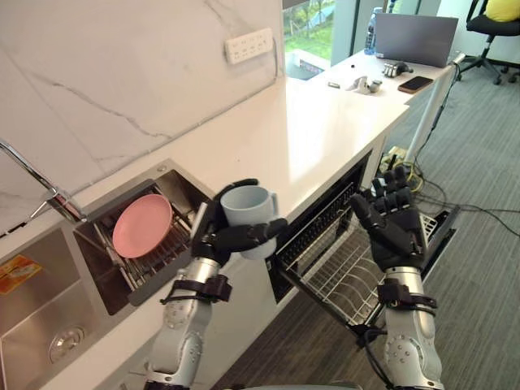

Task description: Walk over to the sink, pick up the cup, carry it to the dishwasher, place the cup inside the dishwasher, then close the dishwasher door

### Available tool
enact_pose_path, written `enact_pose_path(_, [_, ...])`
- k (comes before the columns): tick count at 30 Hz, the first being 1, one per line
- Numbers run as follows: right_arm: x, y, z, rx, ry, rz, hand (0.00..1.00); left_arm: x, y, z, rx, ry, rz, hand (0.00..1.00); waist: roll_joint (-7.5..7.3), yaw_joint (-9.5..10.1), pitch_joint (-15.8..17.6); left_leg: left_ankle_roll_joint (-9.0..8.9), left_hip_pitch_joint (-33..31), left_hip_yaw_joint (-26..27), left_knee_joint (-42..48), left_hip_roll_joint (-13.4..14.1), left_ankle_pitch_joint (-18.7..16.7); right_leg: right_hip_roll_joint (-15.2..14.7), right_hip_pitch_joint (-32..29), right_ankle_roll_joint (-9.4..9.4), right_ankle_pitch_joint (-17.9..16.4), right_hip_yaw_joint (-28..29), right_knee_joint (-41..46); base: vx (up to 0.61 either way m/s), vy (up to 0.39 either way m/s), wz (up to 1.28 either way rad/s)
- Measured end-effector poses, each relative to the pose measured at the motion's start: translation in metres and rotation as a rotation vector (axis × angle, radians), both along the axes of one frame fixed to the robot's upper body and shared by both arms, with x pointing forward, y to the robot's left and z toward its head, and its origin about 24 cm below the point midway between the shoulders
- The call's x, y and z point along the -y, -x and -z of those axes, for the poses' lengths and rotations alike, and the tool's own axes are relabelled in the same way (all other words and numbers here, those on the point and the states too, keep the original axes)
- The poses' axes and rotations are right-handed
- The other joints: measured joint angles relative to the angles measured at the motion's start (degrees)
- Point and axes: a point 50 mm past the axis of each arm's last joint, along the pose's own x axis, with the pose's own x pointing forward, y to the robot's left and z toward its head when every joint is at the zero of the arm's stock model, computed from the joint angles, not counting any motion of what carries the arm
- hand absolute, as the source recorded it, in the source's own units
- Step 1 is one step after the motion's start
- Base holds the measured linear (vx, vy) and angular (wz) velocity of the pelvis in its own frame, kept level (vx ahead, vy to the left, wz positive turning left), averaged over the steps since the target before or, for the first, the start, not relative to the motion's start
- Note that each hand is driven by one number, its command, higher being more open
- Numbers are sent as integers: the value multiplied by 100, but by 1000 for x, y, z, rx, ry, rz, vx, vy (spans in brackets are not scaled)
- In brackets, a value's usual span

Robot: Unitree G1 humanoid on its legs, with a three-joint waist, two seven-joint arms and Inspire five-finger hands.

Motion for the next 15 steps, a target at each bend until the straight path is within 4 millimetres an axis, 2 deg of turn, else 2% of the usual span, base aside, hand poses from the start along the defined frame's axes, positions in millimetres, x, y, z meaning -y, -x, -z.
enact_pose_path(3, [1,1,3,-18,0,-3,100,2,-4,-8,38,10,1,0,-16,0,24,63,39,-69,167,-28,-222,-129,-361,-353,242,-106,874,5,170,11])
enact_pose_path(4, [0,1,3,-15,-2,-9,100,4,-5,-11,51,9,5,0,-37,-10,55,86,143,-76,163,-29,-278,-139,-485,-569,426,-12,1200,3,170,-3])
enact_pose_path(5, [-2,1,3,-7,-21,-22,100,6,-6,-13,67,11,8,0,-76,-20,109,119,245,-66,164,-32,-304,-146,-521,-584,566,87,1353,15,157,-12])
enact_pose_path(6, [-6,0,3,5,-44,-50,100,5,-7,-16,85,6,-5,0,-115,-24,150,183,323,-13,177,21,-301,-143,-531,-528,615,125,1344,19,87,-30])
enact_pose_path(7, [-12,-3,3,22,-62,-95,100,2,-6,-19,96,-1,-29,0,-148,-9,133,199,310,100,217,76,-314,-14,-521,-479,581,134,971,14,24,-36])
enact_pose_path(9, [-19,-7,3,41,-70,-145,100,-4,-8,-25,120,-15,-66,0,-243,-5,108,159,174,151,342,122,-355,295,-413,-505,694,132,84,-19,-32,-26])
enact_pose_path(10, [-21,-9,0,56,-65,-170,100,-7,-9,-27,134,-23,-78,0,-273,37,114,125,101,201,434,131,-421,325,-313,-449,726,31,-232,-22,-68,-32])
enact_pose_path(11, [-23,-12,-3,77,-80,-196,100,-9,-10,-30,147,-26,-87,0,-311,138,169,84,75,300,515,142,-474,344,-107,-294,734,8,-673,-31,-146,-37])
enact_pose_path(12, [-24,-14,-4,85,-96,-220,100,-9,-10,-31,149,-26,-88,0,-343,163,193,5,32,327,626,172,-564,362,80,-62,719,-121,-1021,-33,-145,-25])
enact_pose_path(13, [-24,-15,-5,87,-93,-230,100,-9,-10,-30,147,-23,-89,0,-315,159,213,-37,18,309,690,228,-596,415,155,18,755,-164,-1118,-56,-186,-2])
enact_pose_path(15, [-25,-18,-8,98,-86,-277,100,-1,-10,-30,149,-1,-79,0,-274,160,228,-138,23,264,761,444,-594,660,219,-148,683,-240,-1206,-45,-134,-1])
